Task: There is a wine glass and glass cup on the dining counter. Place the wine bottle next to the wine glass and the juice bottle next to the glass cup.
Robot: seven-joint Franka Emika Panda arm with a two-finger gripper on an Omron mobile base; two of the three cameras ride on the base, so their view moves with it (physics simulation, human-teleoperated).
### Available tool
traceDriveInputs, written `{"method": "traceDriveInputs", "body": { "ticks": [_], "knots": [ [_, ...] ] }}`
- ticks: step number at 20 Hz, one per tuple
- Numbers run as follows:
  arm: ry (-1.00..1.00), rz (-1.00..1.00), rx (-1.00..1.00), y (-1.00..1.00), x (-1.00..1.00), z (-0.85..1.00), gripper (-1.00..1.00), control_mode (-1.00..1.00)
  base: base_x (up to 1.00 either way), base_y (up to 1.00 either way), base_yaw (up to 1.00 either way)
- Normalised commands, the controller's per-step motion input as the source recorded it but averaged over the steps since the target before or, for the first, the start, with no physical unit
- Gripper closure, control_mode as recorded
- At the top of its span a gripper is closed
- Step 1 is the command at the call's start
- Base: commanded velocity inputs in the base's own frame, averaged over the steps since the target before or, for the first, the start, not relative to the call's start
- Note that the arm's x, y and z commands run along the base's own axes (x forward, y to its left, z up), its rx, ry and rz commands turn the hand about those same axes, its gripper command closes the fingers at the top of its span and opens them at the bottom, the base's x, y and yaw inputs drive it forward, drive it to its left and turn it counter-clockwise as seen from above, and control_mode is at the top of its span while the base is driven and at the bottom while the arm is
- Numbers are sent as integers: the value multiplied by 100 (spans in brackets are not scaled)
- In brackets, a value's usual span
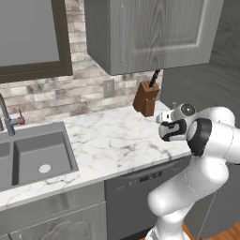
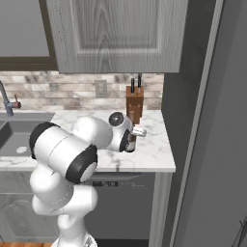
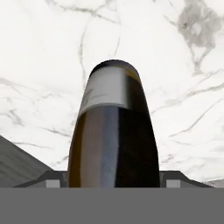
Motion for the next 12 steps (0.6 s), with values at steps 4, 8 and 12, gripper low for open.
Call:
{"method": "traceDriveInputs", "body": {
  "ticks": [4,8,12],
  "knots": [
    [-5,2,0,18,-84,96,100,-100,0,0,0],
    [-2,0,-2,30,-82,100,100,-100,0,0,0],
    [2,0,-1,33,-74,100,100,-100,0,0,0]
  ]
}}
